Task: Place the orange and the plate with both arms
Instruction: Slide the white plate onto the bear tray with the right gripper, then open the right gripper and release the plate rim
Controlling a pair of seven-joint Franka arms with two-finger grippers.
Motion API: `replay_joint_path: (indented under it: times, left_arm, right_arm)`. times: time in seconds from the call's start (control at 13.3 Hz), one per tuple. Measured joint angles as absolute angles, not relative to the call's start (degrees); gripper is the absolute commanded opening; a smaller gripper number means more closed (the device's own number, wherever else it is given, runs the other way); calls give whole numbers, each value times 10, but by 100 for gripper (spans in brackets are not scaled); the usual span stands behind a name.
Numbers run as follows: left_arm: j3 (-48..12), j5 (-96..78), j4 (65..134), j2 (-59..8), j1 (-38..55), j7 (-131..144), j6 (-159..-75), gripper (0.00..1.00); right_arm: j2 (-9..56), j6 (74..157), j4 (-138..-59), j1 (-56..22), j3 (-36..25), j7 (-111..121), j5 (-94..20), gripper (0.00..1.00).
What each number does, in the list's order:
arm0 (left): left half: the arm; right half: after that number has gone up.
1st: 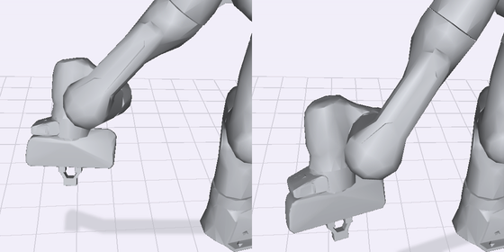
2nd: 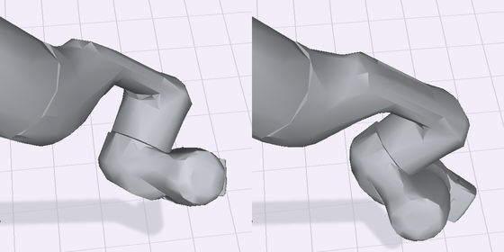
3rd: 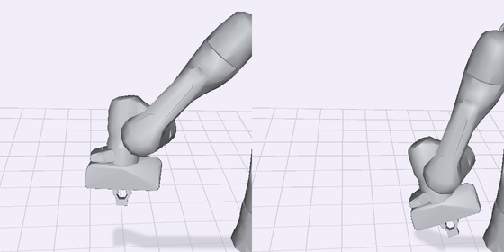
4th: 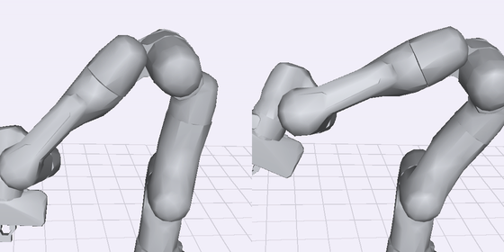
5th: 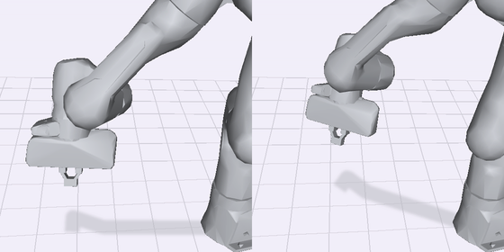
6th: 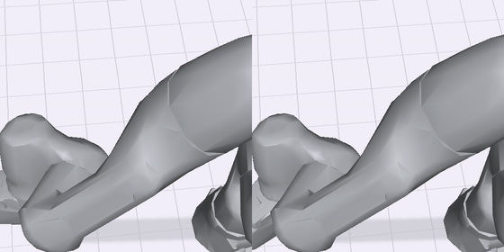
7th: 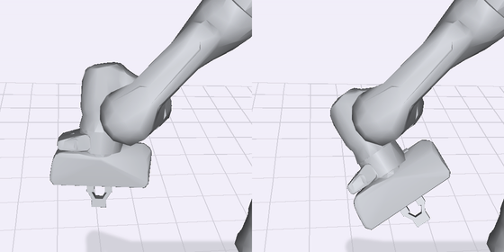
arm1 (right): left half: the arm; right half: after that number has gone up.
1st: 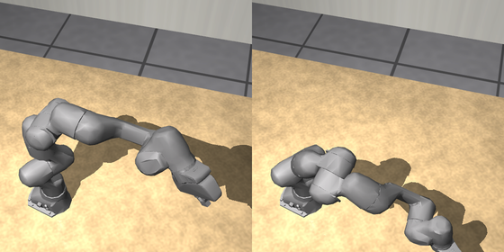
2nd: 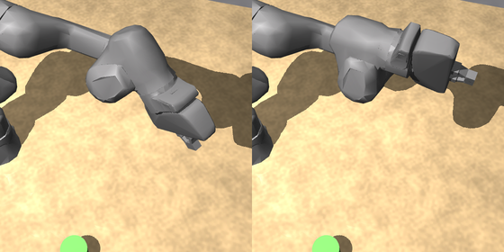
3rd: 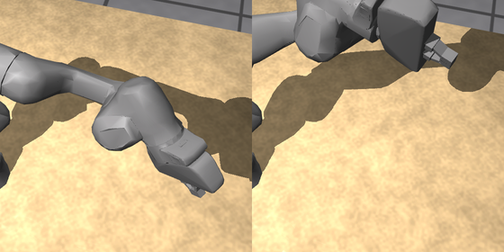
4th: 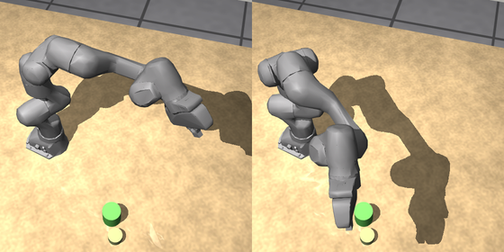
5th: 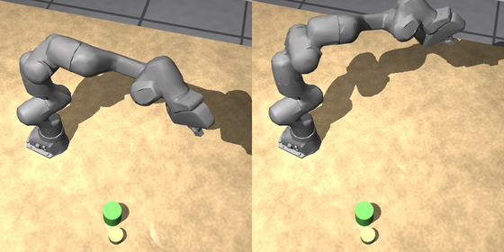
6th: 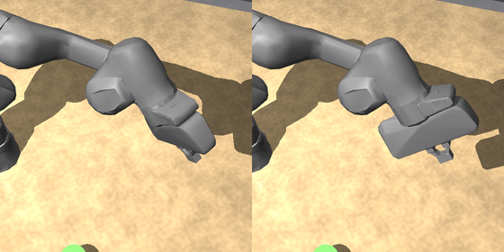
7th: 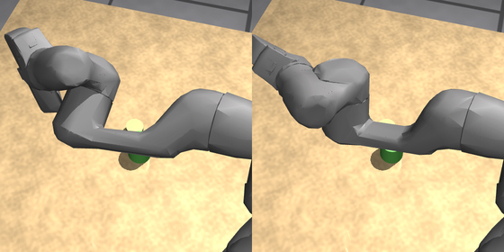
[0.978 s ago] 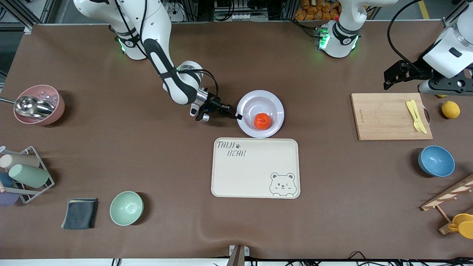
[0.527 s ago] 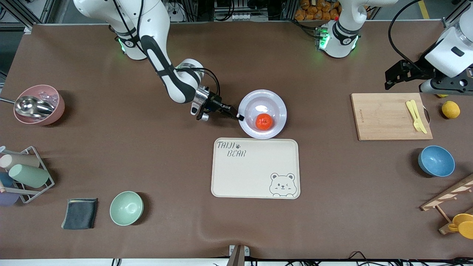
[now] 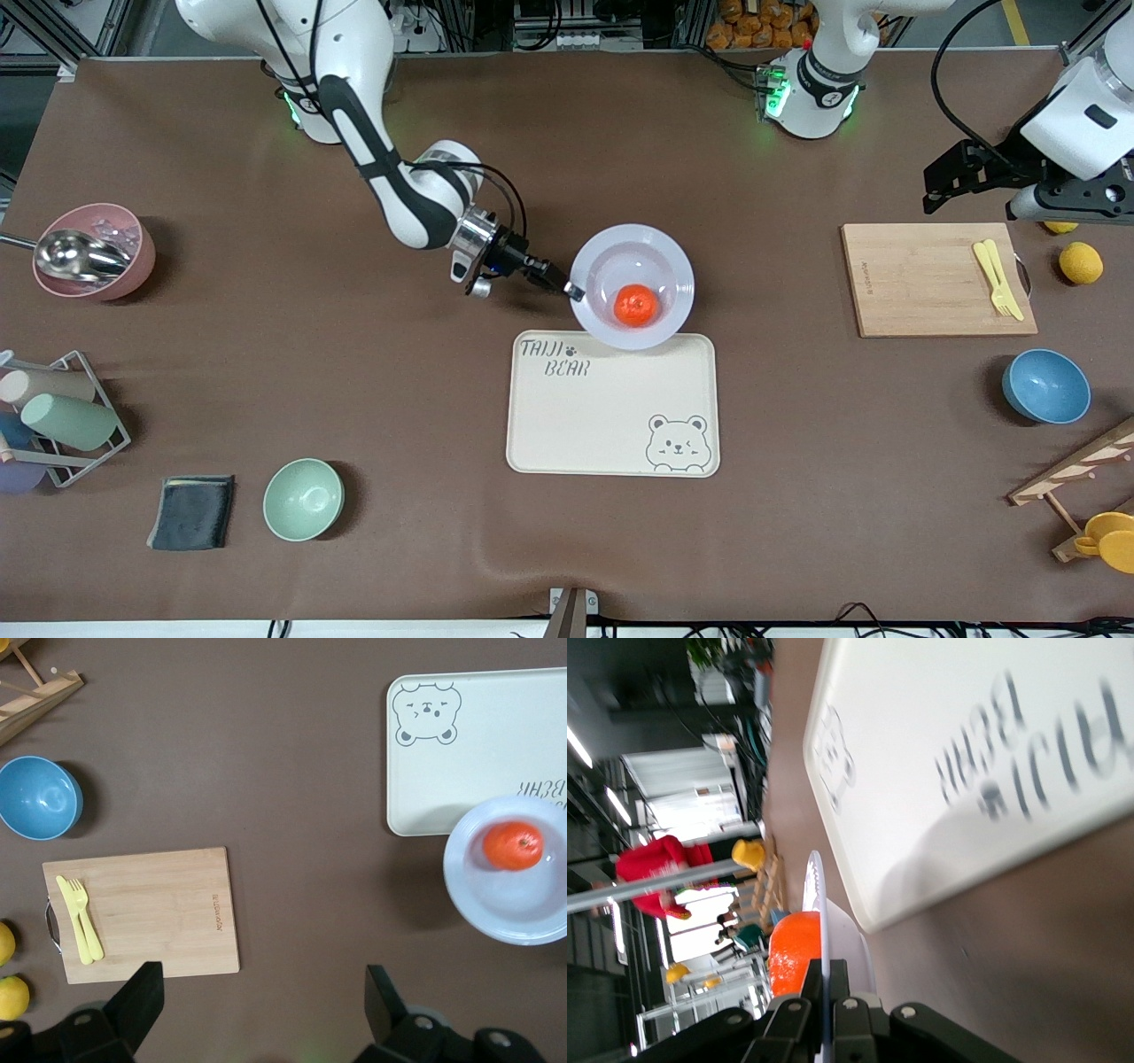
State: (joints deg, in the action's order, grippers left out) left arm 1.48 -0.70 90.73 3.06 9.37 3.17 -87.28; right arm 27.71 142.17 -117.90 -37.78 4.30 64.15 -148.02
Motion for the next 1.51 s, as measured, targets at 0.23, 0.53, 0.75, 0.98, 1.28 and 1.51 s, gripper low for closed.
replay_joint_path:
  times: [0.23, 0.53, 0.75, 0.98, 1.28, 1.51]
  left_arm:
    - [14, -7, 906, 31, 94, 32, -873, 100]
    - [12, -7, 905, 31, 95, 32, -873, 100]
    - [3, -7, 904, 31, 95, 32, -873, 100]
    - [5, -7, 904, 31, 93, 32, -873, 100]
    - [7, -7, 904, 31, 91, 32, -872, 100]
    - [10, -7, 904, 31, 90, 32, -872, 100]
  right_arm:
    - [279, 1422, -1151, -339, 41, 642, -1480, 0]
    - [344, 1422, -1079, -318, 41, 665, -1480, 0]
    - [412, 1424, -1024, -318, 41, 680, -1480, 0]
    - [444, 1451, -985, -320, 44, 683, -1481, 0]
    - [466, 1470, -957, -322, 45, 697, -1481, 0]
    - [477, 1470, -946, -321, 44, 704, -1482, 9]
